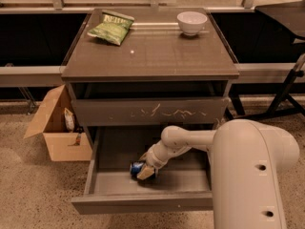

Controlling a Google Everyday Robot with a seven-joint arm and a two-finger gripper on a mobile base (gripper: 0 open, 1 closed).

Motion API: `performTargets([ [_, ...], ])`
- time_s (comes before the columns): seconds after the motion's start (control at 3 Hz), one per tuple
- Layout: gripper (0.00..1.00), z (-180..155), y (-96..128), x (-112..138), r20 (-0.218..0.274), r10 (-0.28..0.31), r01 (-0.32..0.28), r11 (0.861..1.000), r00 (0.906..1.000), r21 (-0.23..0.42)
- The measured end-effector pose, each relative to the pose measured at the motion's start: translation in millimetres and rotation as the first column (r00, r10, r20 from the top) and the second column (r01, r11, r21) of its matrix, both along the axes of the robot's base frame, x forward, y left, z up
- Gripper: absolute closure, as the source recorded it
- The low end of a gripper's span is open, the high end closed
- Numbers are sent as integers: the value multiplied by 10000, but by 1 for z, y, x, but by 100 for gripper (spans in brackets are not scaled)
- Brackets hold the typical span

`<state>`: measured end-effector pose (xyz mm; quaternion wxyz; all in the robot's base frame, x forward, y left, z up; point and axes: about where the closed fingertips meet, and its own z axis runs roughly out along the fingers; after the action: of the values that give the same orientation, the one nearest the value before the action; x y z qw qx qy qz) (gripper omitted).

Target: Pick pepsi can from middle drawer and place on counter

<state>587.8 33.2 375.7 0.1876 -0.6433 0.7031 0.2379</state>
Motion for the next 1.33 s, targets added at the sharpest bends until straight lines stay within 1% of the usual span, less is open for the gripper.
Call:
performTargets([
  [0.33, 97, 24, 3, -5, 251, 844, -854, 9955, 9961, 415],
  [0.67, 100, 104, 0, -14, 1172, 2275, -2442, 9570, 9667, 1569],
  [1.0, 100, 171, -20, -44, 1818, 3928, -4278, 8726, 9015, 2357],
  [1.33, 100, 170, -19, -44, 1838, 3908, -4264, 8734, 9019, 2354],
])
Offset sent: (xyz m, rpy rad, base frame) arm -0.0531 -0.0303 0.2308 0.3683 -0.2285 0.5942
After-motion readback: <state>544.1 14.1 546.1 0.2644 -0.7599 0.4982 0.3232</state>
